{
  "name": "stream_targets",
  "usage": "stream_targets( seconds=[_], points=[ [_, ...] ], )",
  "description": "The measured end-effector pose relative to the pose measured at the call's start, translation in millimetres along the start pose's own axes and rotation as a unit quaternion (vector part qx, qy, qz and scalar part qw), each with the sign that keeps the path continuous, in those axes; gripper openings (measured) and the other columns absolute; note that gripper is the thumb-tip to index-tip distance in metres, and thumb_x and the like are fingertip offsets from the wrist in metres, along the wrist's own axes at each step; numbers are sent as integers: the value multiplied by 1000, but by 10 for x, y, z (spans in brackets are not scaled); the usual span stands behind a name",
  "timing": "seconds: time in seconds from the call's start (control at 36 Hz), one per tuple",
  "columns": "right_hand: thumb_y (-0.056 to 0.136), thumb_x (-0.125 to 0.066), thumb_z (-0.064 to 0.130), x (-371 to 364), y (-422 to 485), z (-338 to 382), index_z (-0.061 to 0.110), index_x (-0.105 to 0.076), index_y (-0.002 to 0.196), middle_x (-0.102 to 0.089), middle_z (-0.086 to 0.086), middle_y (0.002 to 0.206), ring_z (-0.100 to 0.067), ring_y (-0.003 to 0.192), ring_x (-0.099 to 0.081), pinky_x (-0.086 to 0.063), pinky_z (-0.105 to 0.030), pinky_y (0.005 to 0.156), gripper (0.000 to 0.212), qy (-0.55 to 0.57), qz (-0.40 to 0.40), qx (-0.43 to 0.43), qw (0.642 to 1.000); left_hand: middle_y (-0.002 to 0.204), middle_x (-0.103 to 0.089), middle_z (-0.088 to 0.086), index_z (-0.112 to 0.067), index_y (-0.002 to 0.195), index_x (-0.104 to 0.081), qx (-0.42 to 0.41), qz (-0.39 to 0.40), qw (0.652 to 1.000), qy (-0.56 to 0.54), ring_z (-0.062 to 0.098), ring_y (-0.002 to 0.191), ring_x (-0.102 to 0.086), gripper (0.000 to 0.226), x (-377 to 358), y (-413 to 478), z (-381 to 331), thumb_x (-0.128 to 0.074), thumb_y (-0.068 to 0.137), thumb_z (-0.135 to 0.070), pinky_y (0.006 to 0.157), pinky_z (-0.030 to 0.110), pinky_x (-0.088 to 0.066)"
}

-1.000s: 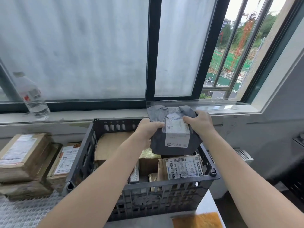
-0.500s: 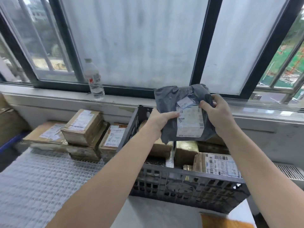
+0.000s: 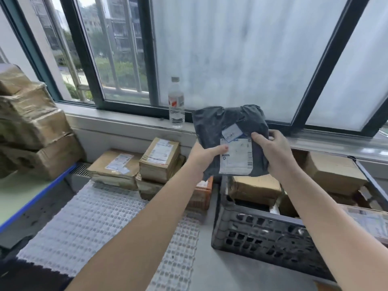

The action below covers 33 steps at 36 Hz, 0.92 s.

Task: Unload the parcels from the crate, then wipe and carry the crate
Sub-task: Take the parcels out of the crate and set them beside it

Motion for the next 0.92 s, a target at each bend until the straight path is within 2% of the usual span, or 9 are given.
stream_targets(
  seconds=[0.08, 0.14, 0.28, 0.39, 0.5, 0.64, 0.78, 0.86, 0.92],
  points=[
    [91, -67, 21, -368, -80, -60, 11, -58, 105, -71, -8, 99, -22, 92, -68, -56, -35, 74, 20, 18, 59, -24, 998, 114, -71, 11, -11, 126, -55, -28, 1, 1000, -3, 28, 96, -72, 53, 320, -36, -65, -78, 79, -3, 77, 42, -61],
    [89, -70, 19, -599, -137, -95, 11, -58, 118, -72, -9, 104, -25, 96, -69, -57, -39, 78, 32, 17, 86, -25, 996, 116, -71, 10, -13, 126, -55, -31, -6, 999, -7, 30, 101, -70, 56, 531, -37, -80, -80, 77, -3, 82, 47, -59],
    [86, -73, 24, -1041, -293, -199, 38, -43, 127, -68, 0, 118, -24, 101, -70, -59, -43, 74, 53, 39, 118, -50, 991, 117, -70, 6, -17, 129, -54, -6, -6, 1000, -16, 31, 103, -69, 80, 951, -41, -64, -88, 57, -21, 87, 55, -56],
    [82, -76, 25, -1223, -361, -243, 41, -38, 126, -65, -2, 124, -22, 106, -68, -57, -44, 85, 61, 33, 135, -59, 989, 118, -69, 3, -20, 125, -55, 14, -23, 1000, 10, 29, 105, -67, 61, 1202, -49, -41, -83, 70, -22, 92, 53, -54],
    [71, -80, 30, -1291, -379, -277, 28, -38, 137, -69, -4, 121, -22, 104, -69, -53, -45, 95, 78, 28, 147, -70, 986, 118, -69, 6, -22, 123, -52, 12, 1, 1000, 22, 29, 104, -68, 38, 1283, -27, -43, -69, 89, -18, 91, 52, -55],
    [89, -68, 27, -1350, -400, -343, 24, -51, 131, -73, -4, 111, -23, 99, -71, -60, -34, 77, 46, 51, 151, -111, 981, 115, -69, 9, -23, 117, -54, 22, 22, 998, 54, 30, 105, -67, 25, 1344, 47, -54, -61, 94, -16, 94, 50, -53],
    [91, -66, 27, -1415, -286, -415, 21, -58, 124, -75, -5, 104, -23, 91, -74, -60, -35, 73, 34, 55, 136, -145, 979, 117, -67, 10, -14, 123, -54, 47, 15, 994, 98, 29, 105, -65, 31, 1424, 94, -24, -60, 94, -20, 95, 46, -52],
    [90, -69, 30, -1428, -158, -488, 22, -59, 124, -76, -3, 98, -20, 83, -74, -59, -32, 63, 36, 65, 101, -164, 979, 117, -64, 14, -7, 124, -54, 61, -1, 990, 128, 27, 100, -62, 34, 1505, 130, -24, -59, 96, -24, 80, 37, -51],
    [87, -72, 34, -1433, -62, -559, 21, -59, 127, -77, -4, 97, -21, 79, -75, -57, -31, 56, 44, 76, 84, -193, 975, 118, -63, 12, -6, 127, -53, 64, -6, 989, 132, 25, 102, -61, 38, 1540, 162, -46, -60, 96, -27, 82, 37, -51]
  ],
)
Point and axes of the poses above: each hand's wrist, its own y-axis towards the middle knuckle, its own x-axis out of the back of the hand, z = x × y, the point moved 6 cm from there along y, towards the middle knuckle
